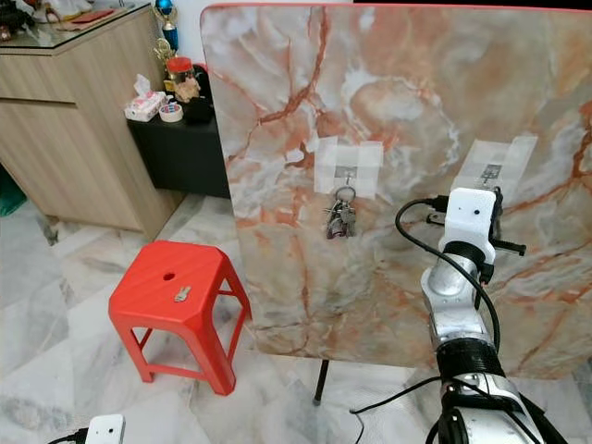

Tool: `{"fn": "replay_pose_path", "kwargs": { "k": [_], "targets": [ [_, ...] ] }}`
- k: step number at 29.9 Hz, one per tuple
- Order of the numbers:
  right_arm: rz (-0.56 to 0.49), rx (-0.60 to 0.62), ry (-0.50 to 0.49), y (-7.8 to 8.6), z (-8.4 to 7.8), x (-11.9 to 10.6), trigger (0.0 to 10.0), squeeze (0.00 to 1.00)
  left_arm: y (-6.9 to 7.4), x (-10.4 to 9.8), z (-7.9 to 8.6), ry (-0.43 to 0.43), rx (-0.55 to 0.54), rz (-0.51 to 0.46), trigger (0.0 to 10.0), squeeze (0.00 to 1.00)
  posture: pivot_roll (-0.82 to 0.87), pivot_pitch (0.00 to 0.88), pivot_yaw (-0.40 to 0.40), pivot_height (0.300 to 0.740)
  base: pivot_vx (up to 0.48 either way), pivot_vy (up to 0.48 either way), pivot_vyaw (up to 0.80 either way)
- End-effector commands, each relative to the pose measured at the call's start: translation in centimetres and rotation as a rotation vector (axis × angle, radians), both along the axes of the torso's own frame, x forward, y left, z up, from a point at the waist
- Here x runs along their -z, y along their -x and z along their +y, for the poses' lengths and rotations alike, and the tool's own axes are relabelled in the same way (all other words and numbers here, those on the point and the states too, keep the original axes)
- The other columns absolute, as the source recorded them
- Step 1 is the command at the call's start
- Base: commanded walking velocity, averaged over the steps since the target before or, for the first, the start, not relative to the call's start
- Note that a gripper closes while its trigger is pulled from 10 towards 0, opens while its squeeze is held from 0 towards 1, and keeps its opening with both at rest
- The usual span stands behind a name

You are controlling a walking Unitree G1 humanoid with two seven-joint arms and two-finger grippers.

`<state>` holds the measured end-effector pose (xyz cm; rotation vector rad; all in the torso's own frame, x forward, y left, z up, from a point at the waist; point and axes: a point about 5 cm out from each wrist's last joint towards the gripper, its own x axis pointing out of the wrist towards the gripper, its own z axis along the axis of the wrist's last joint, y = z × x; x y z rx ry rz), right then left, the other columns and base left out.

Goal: Hang keys on a hook

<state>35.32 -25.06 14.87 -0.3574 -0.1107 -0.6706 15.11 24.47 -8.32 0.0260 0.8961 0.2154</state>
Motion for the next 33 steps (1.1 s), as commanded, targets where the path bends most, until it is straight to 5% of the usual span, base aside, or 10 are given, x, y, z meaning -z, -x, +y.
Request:
{"fn": "replay_pose_path", "kwargs": {
  "k": [1, 33],
  "targets": [
    [-0.012, 0.013, 0.003, -0.32, -0.29, -0.72, 10.0, 0.00, 0.40, 0.18, 0.08, -0.001, -0.008, 0.023, 10.0, 0.00, 0.02, 0.000, -0.010, 0.740, 0.000, 0.000, 0.00],
    [0.009, 0.007, 0.021, -1.14, -0.49, -1.25, 10.0, 0.00, -0.29, 0.13, -0.75, -0.001, -0.012, 0.003, 10.0, 0.00, 0.03, 0.000, -0.010, 0.740, 0.000, 0.000, 0.00]
  ]
}}
